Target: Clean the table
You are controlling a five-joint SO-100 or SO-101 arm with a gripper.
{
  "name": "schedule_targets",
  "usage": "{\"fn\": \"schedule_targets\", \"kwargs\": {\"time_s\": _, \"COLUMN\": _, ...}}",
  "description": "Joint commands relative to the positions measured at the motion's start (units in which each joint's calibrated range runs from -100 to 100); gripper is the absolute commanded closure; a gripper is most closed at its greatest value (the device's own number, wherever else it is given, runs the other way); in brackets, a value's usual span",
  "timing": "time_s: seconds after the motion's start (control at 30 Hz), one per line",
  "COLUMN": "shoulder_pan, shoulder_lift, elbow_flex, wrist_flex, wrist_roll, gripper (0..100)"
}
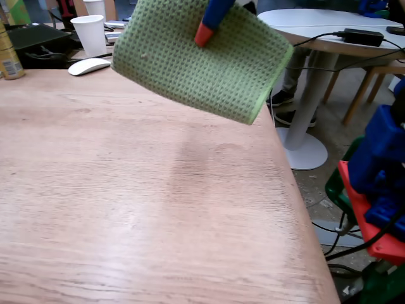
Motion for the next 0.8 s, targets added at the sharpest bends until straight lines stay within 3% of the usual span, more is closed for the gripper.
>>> {"fn": "schedule_targets", "kwargs": {"time_s": 0.0, "shoulder_pan": -20.5, "shoulder_lift": -3.5, "elbow_flex": -0.5, "wrist_flex": 0.2, "wrist_roll": -3.0, "gripper": 100}}
{"fn": "schedule_targets", "kwargs": {"time_s": 0.17, "shoulder_pan": -27.5, "shoulder_lift": 6.4, "elbow_flex": -1.1, "wrist_flex": -0.9, "wrist_roll": -4.4, "gripper": 100}}
{"fn": "schedule_targets", "kwargs": {"time_s": 0.77, "shoulder_pan": -29.2, "shoulder_lift": 32.3, "elbow_flex": -1.7, "wrist_flex": -8.9, "wrist_roll": -4.4, "gripper": 100}}
